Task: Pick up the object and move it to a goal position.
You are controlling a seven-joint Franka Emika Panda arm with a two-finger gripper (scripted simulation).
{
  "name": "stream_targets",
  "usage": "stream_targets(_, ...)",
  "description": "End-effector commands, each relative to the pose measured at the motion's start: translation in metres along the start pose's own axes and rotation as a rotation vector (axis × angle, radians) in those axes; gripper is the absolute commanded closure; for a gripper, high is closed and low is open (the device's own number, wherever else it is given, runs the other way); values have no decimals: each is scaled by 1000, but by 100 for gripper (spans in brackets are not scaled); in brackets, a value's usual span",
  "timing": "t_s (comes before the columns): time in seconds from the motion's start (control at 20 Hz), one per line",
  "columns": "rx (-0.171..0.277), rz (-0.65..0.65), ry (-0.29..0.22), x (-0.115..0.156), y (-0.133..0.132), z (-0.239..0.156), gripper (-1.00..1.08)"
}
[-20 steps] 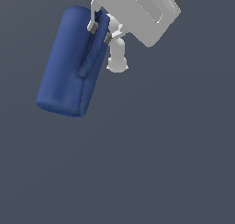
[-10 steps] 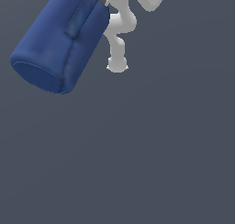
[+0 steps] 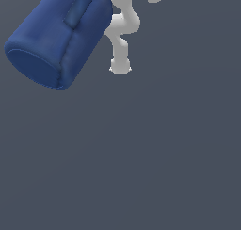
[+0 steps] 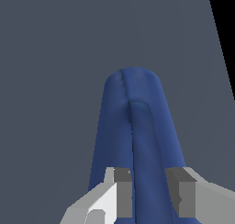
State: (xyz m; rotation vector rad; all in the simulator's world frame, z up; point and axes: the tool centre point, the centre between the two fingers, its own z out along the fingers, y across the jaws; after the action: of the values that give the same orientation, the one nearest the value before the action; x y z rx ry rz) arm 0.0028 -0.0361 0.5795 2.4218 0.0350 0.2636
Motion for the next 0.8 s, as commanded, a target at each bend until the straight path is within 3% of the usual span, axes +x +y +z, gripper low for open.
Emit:
stream_targets(0.0, 0, 1, 2, -1, 0, -1, 108)
stream_targets(0.75, -1, 2, 1, -28, -16, -12, 108)
